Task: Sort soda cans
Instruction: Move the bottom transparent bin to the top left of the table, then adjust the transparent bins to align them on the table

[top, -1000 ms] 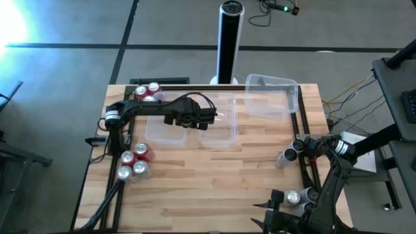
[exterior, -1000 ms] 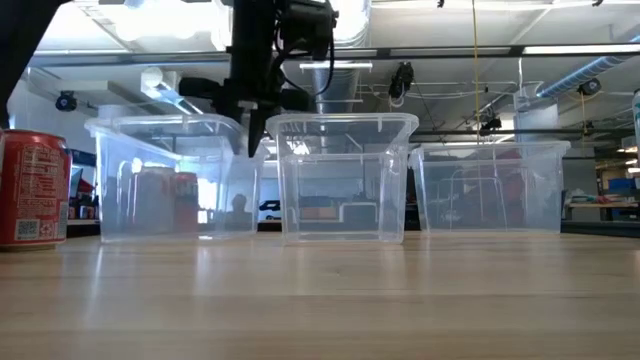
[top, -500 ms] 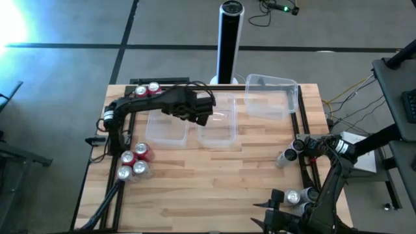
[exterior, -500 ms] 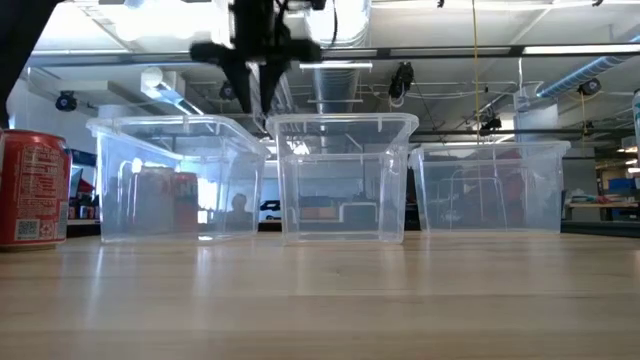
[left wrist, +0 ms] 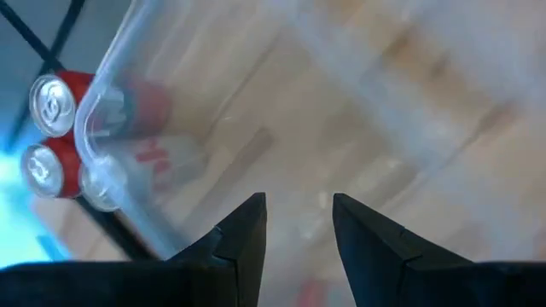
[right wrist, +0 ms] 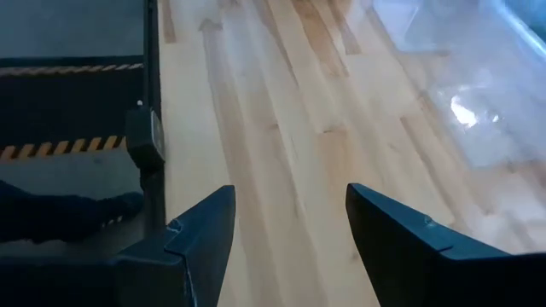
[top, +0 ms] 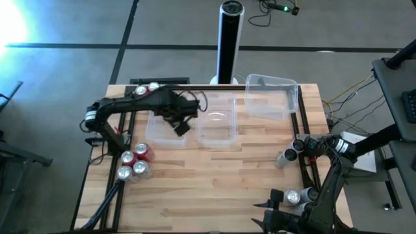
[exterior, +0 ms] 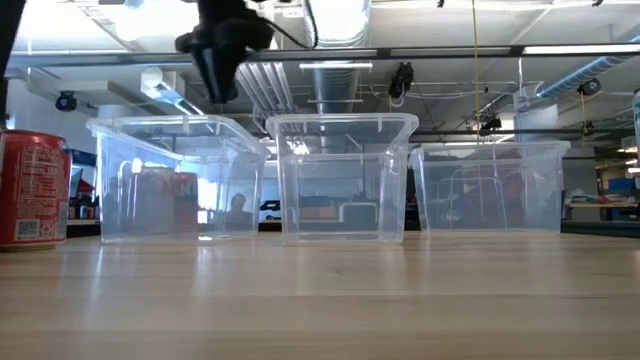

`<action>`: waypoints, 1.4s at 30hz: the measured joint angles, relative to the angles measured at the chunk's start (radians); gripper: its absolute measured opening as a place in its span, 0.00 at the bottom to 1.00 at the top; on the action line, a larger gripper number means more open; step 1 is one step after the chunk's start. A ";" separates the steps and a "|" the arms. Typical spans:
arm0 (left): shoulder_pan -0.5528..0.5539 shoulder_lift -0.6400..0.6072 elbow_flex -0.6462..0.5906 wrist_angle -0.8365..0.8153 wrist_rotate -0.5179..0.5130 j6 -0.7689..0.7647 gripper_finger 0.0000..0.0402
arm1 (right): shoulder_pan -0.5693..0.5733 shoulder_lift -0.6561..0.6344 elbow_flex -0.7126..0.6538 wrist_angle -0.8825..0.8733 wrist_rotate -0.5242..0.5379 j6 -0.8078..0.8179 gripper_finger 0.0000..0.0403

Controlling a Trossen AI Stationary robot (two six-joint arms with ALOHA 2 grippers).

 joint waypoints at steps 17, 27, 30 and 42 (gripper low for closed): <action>0.070 -0.246 -0.432 0.523 0.056 0.551 0.30 | -0.446 -0.177 0.003 -0.030 0.016 -0.658 0.54; 0.103 -0.184 -0.460 0.676 0.191 0.679 0.30 | -0.677 -0.245 0.003 -0.193 -0.031 -0.699 0.54; 0.103 -0.157 -0.429 0.671 0.209 0.720 0.30 | -0.728 -0.262 0.002 -0.269 -0.046 -0.692 0.54; 0.108 -0.076 -0.267 0.530 0.180 0.825 0.30 | -0.938 -0.330 -0.043 -0.331 -0.124 -0.876 0.54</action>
